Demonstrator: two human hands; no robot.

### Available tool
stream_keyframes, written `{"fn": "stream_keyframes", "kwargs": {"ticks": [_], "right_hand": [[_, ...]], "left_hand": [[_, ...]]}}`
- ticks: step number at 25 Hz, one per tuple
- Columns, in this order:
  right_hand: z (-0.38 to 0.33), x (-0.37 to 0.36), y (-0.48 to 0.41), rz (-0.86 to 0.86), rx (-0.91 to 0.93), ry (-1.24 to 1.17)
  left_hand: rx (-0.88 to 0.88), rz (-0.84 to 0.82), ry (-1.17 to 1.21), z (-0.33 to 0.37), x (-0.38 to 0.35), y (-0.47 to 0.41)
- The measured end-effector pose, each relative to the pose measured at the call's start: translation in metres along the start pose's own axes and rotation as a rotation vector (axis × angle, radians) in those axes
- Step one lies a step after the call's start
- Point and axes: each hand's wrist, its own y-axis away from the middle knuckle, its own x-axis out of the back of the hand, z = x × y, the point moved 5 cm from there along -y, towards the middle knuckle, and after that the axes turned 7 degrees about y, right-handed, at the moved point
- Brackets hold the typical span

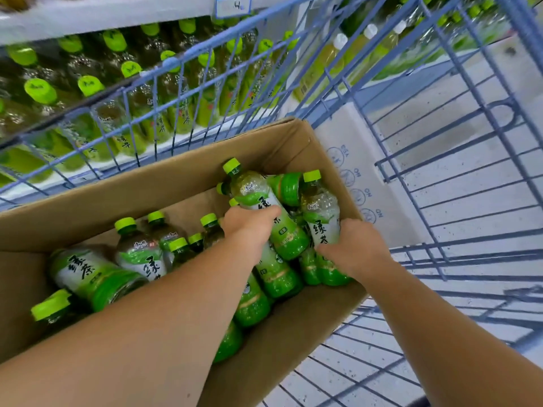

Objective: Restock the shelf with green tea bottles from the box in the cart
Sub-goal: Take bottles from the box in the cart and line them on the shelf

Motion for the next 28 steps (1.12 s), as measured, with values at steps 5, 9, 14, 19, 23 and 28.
{"fn": "stream_keyframes", "kwargs": {"ticks": [5, 9, 14, 19, 23, 28], "right_hand": [[0.006, -0.006, 0.004, -0.128, -0.029, -0.225], [0.006, -0.027, 0.019, -0.185, -0.125, -0.637], [-0.003, -0.036, 0.048, -0.218, -0.17, -0.953], [-0.028, -0.023, 0.1, -0.176, -0.132, -1.114], [-0.056, 0.005, 0.16, -0.111, -0.165, -1.21], [-0.092, 0.039, 0.237, -0.037, -0.171, -1.308]], "left_hand": [[0.052, -0.059, -0.025, 0.006, 0.003, 0.009], [-0.073, -0.087, 0.068, 0.009, 0.013, 0.019], [-0.197, -0.174, -0.006, 0.019, 0.055, 0.034], [-0.283, -0.217, -0.137, 0.027, 0.119, 0.065], [-0.309, -0.247, -0.274, 0.048, 0.172, 0.112], [-0.371, -0.318, -0.382, 0.073, 0.228, 0.162]]}}
